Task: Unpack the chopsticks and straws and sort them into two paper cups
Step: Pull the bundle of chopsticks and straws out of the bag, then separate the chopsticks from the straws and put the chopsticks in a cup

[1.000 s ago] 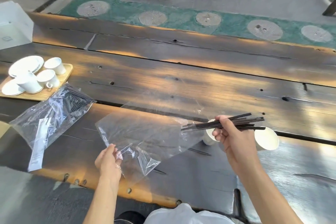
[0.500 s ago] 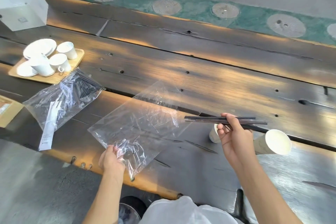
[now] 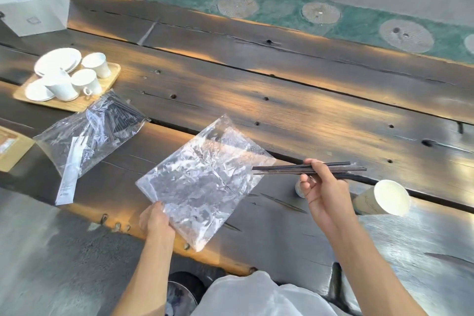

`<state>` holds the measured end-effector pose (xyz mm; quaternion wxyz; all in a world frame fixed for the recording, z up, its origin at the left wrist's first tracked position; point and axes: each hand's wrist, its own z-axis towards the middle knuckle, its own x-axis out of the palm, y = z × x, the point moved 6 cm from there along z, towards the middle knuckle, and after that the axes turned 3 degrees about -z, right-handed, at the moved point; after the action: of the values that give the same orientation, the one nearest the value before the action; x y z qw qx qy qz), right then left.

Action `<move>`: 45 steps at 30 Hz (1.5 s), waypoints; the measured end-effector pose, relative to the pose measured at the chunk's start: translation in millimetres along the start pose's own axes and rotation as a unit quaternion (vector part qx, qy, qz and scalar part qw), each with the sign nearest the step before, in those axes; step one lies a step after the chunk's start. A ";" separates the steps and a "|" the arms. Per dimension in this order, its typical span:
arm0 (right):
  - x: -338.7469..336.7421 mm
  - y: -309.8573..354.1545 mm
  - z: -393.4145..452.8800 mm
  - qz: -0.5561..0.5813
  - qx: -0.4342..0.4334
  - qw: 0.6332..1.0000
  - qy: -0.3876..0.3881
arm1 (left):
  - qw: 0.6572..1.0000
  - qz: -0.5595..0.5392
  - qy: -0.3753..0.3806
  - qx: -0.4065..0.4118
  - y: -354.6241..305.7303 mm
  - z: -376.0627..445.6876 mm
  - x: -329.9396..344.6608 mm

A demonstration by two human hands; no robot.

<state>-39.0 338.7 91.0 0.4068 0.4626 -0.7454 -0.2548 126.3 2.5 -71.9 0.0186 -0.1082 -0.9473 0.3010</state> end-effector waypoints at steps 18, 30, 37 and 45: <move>-36.5 -111.6 75.0 -0.472 0.177 0.863 0.041 | 0.515 0.737 0.213 0.381 79.3 -41.9 75.8; -17.6 -155.9 112.8 -0.542 0.187 0.818 0.054 | 0.586 0.758 0.104 0.265 75.2 -1.1 73.0; -14.2 -151.2 124.8 -0.560 0.134 0.818 0.008 | 0.617 0.736 0.082 0.266 65.1 -1.0 83.9; -29.3 -142.4 118.9 -0.540 0.097 0.836 -0.009 | 0.620 0.709 0.057 0.332 61.5 -11.0 91.9</move>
<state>-63.5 302.4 -91.7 0.1508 0.8264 -0.4016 -0.3646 49.6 77.5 -101.0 -0.1115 -0.7495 -0.4094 0.5081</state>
